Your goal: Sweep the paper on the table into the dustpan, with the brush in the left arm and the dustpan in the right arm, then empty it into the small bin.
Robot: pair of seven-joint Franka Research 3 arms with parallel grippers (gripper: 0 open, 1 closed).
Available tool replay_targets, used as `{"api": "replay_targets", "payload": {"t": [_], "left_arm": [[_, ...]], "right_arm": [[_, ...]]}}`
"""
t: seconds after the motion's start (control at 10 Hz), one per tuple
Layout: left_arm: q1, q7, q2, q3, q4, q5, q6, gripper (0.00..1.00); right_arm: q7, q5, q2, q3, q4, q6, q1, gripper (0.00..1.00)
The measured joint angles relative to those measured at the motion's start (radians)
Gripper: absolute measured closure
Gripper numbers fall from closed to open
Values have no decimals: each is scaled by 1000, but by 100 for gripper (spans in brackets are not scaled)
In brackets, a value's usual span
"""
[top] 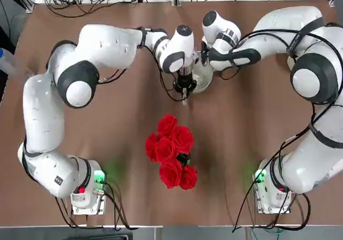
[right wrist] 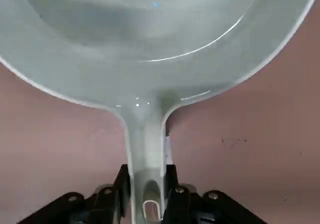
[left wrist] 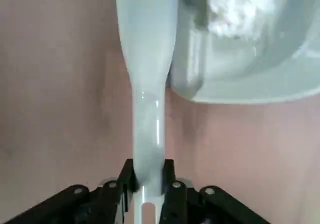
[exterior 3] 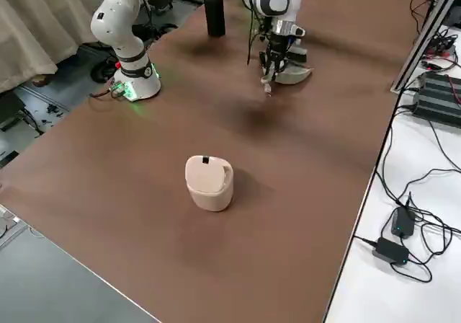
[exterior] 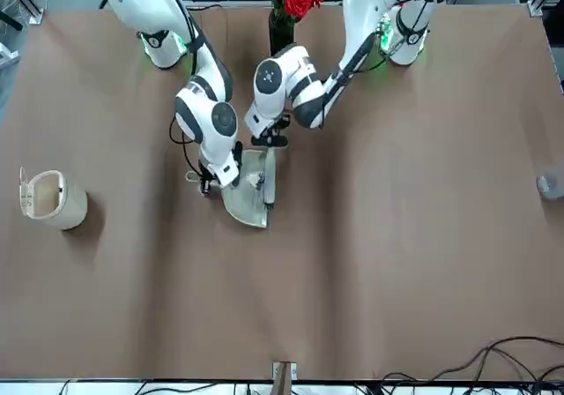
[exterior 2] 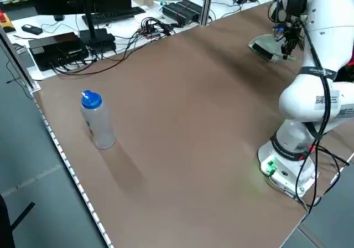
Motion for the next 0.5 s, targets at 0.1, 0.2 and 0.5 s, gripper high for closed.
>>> {"api": "replay_targets", "payload": {"t": [0.1,0.2,0.5], "left_arm": [[34,26,-13,0,2,0,-48,73],[79,54,-29,-1,4,0,-94,73],[230,88,-163,-24,-33,0,-250,73]], "right_arm": [[-13,0,0,0,0,9,-4,67],[-30,0,0,-1,0,19,-9,67],[-129,2,0,-2,2,63,-49,67]]}}
